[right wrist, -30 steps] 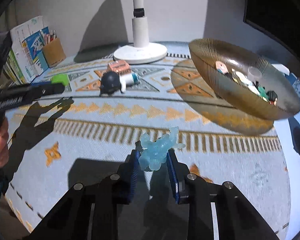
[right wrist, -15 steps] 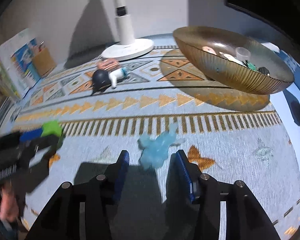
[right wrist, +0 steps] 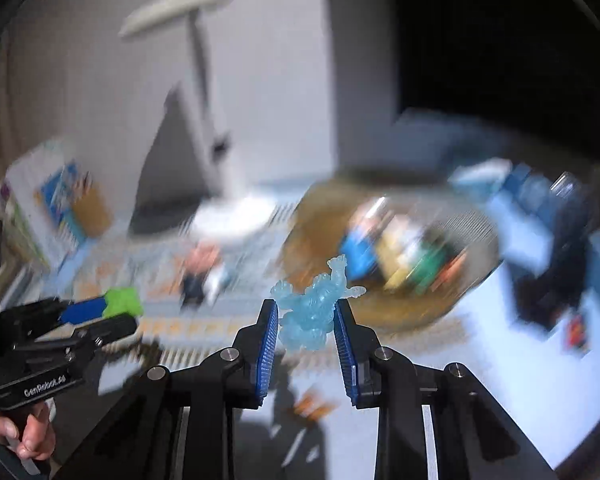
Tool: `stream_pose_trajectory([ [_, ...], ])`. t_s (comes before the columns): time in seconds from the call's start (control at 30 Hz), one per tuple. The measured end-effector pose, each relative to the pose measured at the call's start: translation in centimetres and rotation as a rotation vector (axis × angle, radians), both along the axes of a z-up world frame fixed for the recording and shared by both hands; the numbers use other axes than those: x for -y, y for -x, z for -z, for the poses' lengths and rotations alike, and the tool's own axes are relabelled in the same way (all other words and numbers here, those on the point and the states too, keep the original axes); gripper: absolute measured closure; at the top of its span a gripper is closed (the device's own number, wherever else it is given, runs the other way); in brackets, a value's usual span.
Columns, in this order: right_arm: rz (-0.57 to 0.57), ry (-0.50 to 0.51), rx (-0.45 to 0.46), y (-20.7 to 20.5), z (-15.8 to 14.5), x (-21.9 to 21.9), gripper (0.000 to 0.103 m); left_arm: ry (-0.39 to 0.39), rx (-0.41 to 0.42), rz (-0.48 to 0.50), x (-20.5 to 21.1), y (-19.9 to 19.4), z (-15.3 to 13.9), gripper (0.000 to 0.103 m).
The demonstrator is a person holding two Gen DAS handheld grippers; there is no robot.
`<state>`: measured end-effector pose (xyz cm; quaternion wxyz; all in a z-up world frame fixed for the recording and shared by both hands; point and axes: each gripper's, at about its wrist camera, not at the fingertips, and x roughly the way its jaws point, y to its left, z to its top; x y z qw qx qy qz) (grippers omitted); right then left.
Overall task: Organize rigid objects
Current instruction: 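Carry the green dinosaur and light-blue figure over the amber bowl, then open both grippers to drop the dinosaur and blue figure into the bowl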
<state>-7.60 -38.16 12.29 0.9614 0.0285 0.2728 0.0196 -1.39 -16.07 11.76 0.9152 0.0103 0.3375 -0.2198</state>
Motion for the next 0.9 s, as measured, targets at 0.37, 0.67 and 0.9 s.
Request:
stream_pose_trajectory([
  [0.37,0.236,-0.067,0.012,-6.3,-2.7,10.6,0.075,0.032,0.075,0.094,10.6,-8.0,-4.5,0.067],
  [0.67,0.197,-0.16,-0.207,-9.7,5.0,11.9,0.075,-0.034,-0.137,0.163,15.8,-10.8,4.3,0.067],
  [0.9,0.192,-0.225,-0.272,-10.4,6.6,12.8,0.073,-0.039,-0.179,0.203,17.0,-11.4,5.7,0.065],
])
